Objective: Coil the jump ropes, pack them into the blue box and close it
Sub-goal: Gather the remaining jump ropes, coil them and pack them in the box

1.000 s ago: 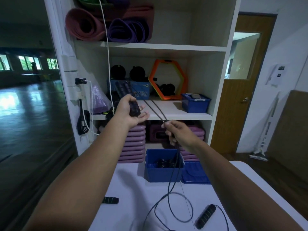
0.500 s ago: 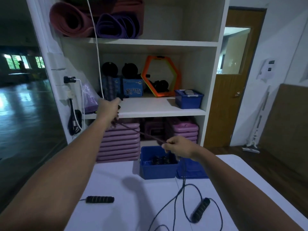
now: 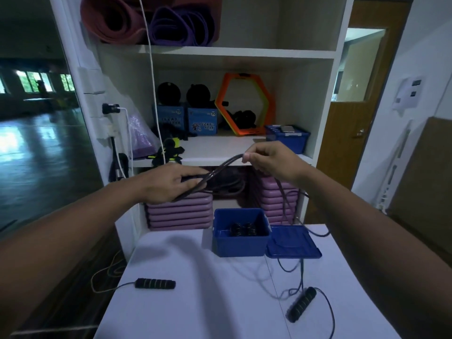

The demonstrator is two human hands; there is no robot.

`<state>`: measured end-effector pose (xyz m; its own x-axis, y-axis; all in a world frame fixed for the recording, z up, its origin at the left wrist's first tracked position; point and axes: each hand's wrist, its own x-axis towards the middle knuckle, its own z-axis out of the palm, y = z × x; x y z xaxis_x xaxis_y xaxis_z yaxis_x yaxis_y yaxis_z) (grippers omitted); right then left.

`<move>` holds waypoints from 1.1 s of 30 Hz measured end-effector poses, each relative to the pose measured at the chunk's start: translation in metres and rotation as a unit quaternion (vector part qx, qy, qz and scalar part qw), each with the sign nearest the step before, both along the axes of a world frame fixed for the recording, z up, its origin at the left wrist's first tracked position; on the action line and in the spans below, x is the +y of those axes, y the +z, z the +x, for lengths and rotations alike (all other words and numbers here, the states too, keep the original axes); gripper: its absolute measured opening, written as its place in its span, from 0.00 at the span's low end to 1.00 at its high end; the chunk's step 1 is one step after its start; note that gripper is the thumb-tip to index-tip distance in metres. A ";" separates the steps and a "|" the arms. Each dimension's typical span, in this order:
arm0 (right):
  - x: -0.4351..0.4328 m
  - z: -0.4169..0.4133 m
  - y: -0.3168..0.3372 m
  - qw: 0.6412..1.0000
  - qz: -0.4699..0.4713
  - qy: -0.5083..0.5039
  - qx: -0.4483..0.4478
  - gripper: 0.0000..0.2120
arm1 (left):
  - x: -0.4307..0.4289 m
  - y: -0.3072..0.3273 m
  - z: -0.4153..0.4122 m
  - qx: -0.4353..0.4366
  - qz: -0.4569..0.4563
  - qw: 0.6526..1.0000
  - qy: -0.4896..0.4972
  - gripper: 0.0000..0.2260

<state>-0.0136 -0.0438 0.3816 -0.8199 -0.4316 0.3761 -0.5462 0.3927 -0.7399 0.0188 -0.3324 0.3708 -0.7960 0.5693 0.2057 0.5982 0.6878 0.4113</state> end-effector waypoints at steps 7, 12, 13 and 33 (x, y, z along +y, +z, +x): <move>-0.023 -0.004 -0.020 0.994 -0.103 0.033 -0.030 0.11 | 0.002 0.000 0.014 -0.091 0.209 0.973 -0.047 0.14; -0.042 -0.003 -0.049 0.986 -0.127 0.027 -0.103 0.15 | 0.010 -0.008 0.011 -0.293 0.376 0.878 -0.035 0.20; -0.045 -0.003 -0.055 0.986 -0.126 0.027 -0.107 0.17 | 0.010 -0.007 0.010 -0.314 0.399 0.861 -0.035 0.21; -0.033 -0.004 -0.027 0.971 0.192 -0.069 0.125 0.10 | -0.007 -0.002 -0.034 -0.020 -0.192 0.980 0.040 0.19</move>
